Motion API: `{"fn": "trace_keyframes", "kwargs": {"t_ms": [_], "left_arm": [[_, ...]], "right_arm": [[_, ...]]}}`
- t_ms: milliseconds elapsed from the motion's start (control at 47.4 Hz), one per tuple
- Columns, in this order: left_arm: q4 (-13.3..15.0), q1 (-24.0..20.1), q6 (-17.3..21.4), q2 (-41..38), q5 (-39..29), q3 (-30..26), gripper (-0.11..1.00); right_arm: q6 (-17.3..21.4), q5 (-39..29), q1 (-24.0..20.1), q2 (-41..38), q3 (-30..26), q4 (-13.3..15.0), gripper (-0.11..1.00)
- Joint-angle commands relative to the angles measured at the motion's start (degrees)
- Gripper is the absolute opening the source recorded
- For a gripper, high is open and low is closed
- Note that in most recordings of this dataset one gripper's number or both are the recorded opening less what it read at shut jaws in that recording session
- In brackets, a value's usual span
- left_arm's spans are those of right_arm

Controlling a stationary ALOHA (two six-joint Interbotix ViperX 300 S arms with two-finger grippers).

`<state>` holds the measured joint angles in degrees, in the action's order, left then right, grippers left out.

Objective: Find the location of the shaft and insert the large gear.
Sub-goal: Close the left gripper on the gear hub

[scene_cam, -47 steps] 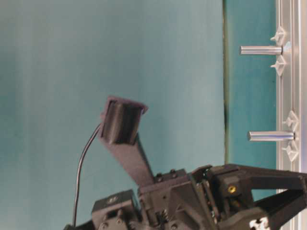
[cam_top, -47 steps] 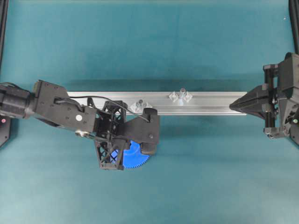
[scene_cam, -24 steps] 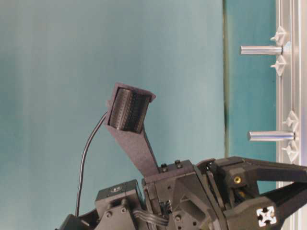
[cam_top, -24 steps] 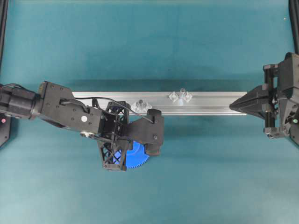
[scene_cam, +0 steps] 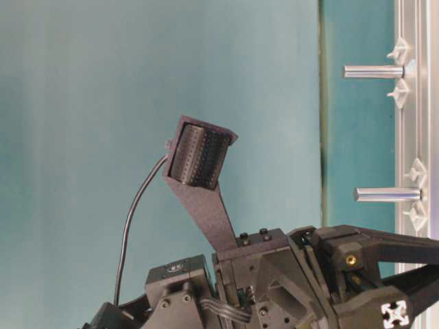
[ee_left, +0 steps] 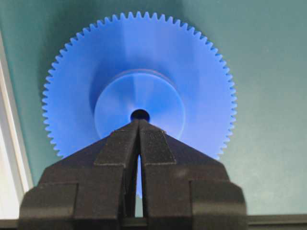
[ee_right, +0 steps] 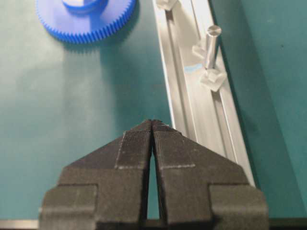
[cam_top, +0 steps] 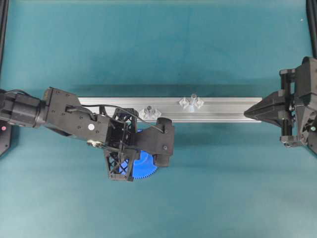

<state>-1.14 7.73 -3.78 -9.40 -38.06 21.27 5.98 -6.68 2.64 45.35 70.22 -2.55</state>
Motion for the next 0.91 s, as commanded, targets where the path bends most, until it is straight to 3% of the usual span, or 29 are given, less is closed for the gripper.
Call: {"fn": "trace_keyframes", "kwargs": {"t_ms": [0,148,317,422,887], "left_arm": [[-0.2,0.4,0.1,0.8,0.1,-1.2,0.01],[-0.2,0.4,-0.4,0.1,0.1,-1.5,0.20],[-0.2,0.4,-1.5,-0.4,0.8,-2.3,0.70],[-0.2,0.3,-1.8,-0.4,1.9,-2.5,0.91],[-0.2,0.4,-1.8,-1.5,1.1,-2.2,0.93]], "right_arm": [[0.4,0.4,0.1,-0.2,-0.4,0.1,0.03],[0.4,0.4,0.1,-0.2,-0.1,0.1,0.03],[0.4,0.2,0.0,-0.2,-0.1,0.1,0.03],[0.4,0.1,0.1,-0.2,0.0,0.1,0.03],[0.4,0.1,0.0,-0.1,0.2,0.1,0.03]]}}
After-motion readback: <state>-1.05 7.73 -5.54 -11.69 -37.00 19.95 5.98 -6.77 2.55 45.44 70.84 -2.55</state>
